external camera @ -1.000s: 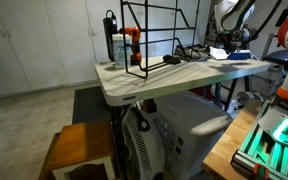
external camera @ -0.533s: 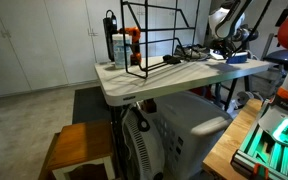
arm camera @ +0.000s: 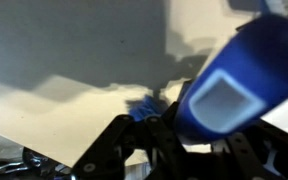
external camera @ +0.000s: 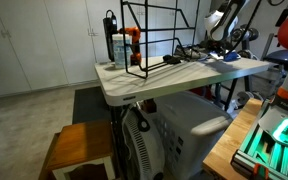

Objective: Put the white hand broom on the dustpan

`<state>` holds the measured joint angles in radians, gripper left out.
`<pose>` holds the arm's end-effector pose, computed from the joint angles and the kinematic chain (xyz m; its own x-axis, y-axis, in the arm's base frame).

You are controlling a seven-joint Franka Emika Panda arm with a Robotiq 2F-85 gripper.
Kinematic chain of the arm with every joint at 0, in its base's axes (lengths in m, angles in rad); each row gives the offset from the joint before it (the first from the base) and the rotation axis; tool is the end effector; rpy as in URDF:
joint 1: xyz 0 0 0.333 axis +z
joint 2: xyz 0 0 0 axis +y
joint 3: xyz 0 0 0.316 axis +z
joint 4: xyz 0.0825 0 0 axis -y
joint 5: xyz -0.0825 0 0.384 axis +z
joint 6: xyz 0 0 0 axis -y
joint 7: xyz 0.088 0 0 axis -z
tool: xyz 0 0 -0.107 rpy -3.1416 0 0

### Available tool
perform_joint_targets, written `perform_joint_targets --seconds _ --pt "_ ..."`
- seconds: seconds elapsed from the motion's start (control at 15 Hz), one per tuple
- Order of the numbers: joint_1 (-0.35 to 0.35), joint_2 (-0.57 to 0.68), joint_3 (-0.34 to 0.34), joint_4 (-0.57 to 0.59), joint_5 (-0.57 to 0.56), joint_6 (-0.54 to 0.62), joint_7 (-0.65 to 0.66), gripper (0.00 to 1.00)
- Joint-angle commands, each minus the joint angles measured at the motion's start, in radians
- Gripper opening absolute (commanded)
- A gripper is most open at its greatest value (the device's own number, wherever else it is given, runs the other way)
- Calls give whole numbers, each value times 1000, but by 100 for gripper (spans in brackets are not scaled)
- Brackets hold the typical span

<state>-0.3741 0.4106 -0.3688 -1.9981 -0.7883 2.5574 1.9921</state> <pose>0.4708 -0.4053 0.2785 -0.4263 -0.7055 0.5661 -0.8971 0.4102 -0.1643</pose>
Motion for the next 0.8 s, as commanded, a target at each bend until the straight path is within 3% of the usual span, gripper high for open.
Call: perform_joint_targets --seconds 0.0,0.73 --pt "18 58 -36 59 65 79 26 2" --pt "92 16 -124 34 123 107 16 2"
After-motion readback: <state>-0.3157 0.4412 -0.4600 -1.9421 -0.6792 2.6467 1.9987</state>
